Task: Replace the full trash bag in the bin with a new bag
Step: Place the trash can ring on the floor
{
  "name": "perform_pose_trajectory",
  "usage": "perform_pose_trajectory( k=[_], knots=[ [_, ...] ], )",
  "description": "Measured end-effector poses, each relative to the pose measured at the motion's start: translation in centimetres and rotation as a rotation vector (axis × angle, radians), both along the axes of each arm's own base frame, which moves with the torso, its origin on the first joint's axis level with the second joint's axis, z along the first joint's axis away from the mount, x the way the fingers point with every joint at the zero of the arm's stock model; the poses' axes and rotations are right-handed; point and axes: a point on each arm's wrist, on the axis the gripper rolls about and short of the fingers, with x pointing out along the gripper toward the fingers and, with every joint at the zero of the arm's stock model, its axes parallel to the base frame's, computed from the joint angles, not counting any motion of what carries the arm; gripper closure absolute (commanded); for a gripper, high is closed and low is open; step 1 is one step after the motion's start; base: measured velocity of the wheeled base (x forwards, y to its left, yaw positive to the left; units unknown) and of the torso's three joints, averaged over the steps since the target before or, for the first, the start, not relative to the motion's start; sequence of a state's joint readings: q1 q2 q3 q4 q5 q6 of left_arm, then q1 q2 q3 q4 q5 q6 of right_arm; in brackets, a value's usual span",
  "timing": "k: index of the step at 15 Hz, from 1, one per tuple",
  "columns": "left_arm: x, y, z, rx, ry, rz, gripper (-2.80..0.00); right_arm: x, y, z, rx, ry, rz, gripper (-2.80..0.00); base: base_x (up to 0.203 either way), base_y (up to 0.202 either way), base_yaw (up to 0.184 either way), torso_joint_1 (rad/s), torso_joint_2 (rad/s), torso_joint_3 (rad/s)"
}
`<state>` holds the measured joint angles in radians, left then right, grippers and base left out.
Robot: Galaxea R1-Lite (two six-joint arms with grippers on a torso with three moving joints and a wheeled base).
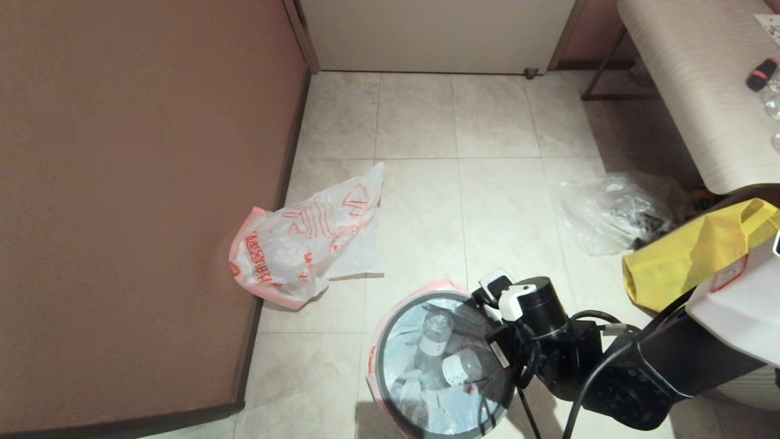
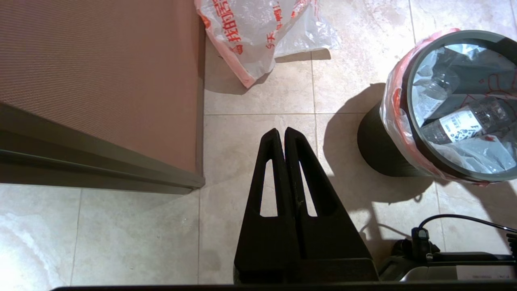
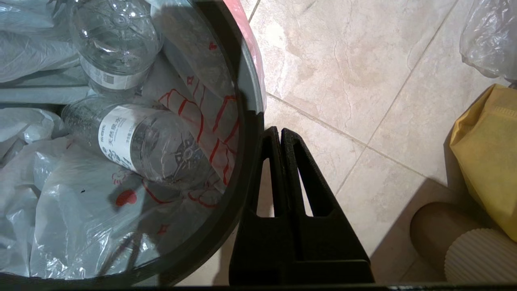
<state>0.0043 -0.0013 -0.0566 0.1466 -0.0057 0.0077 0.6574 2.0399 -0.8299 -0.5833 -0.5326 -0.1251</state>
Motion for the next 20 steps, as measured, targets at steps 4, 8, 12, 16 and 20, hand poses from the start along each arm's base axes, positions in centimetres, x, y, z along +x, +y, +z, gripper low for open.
perform_pose_trajectory(
  k=[4, 8, 12, 16, 20],
  knots=[
    [0.0, 0.0, 0.0, 0.000, 0.000, 0.000, 0.00, 0.1, 0.1, -0.9, -0.025, 0.012, -0.012, -2.80, 0.000, 0.000, 0.000, 0.000, 0.00, 0.000],
    [0.0, 0.0, 0.0, 0.000, 0.000, 0.000, 0.00, 1.0, 0.7, -2.0, -0.036, 0.022, -0.013, -2.80, 0.000, 0.000, 0.000, 0.000, 0.00, 0.000],
    [0.0, 0.0, 0.0, 0.000, -0.001, 0.000, 0.00, 2.0, 0.8, -3.2, -0.041, 0.028, -0.025, 0.00, 0.000, 0.000, 0.000, 0.000, 0.00, 0.000],
    [0.0, 0.0, 0.0, 0.000, -0.001, 0.000, 0.00, 2.8, 0.9, -3.9, -0.058, 0.032, -0.029, 0.00, 0.000, 0.000, 0.000, 0.000, 0.00, 0.000],
    [0.0, 0.0, 0.0, 0.000, 0.000, 0.000, 0.00, 2.8, 0.9, -4.0, -0.055, 0.033, -0.030, 0.00, 0.000, 0.000, 0.000, 0.000, 0.00, 0.000]
  ],
)
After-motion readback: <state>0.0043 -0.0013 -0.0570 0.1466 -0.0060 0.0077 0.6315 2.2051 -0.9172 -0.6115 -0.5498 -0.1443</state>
